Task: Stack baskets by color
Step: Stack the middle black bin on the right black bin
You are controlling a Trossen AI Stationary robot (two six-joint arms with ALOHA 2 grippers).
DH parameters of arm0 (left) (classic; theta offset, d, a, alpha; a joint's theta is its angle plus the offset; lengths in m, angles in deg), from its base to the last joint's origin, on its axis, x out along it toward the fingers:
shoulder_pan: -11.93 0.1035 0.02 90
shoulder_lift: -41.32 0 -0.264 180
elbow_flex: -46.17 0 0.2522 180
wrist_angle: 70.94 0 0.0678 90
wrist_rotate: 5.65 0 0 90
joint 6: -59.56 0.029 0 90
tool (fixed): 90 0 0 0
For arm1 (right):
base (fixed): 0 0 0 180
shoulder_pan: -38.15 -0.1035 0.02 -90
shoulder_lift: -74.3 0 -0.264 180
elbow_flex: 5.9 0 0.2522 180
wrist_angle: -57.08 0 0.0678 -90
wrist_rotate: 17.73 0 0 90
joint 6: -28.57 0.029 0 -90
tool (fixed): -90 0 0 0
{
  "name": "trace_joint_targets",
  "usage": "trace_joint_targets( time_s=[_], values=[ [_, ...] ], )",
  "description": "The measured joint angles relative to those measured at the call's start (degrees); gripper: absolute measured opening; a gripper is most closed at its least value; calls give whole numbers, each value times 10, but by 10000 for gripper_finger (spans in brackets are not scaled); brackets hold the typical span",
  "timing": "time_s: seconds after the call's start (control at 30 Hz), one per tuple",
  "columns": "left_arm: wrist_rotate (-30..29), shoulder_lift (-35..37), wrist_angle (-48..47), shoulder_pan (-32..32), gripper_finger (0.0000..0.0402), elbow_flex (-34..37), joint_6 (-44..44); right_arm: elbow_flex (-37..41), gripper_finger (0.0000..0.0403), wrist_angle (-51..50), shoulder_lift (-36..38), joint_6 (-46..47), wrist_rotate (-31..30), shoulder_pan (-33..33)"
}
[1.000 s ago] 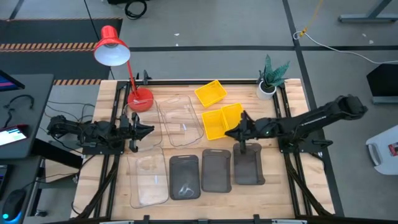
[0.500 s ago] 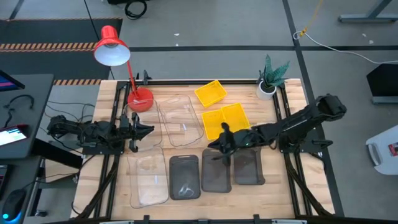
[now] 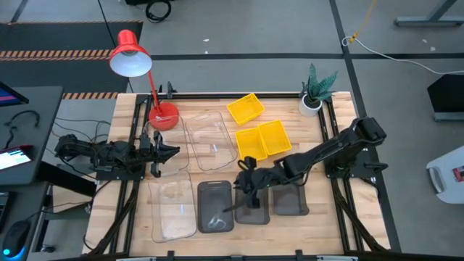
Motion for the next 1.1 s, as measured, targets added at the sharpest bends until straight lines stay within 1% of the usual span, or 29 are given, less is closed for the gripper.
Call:
trace_joint_targets(
  time_s=[0.23, 0.33, 0.47, 0.6, 0.87, 1.1],
  values=[
    [0, 0, 0, 0, 36, 0, 0, -91, 133, -156, -43, 55, 21, 0],
    [0, 0, 0, 0, 34, 0, 0, -127, 143, -219, -61, 75, 41, -4],
    [0, 0, 0, 0, 28, 0, 0, -158, 145, -261, -79, 99, 49, -19],
    [0, 0, -1, 0, 25, 0, 0, -165, 145, -278, -86, 134, 70, -38],
    [0, 0, 0, 0, 34, 0, 0, -166, 147, -275, -96, 216, 77, -80],
    [0, 0, 0, 0, 26, 0, 0, -166, 147, -251, -109, 277, 74, -114]
  ],
)
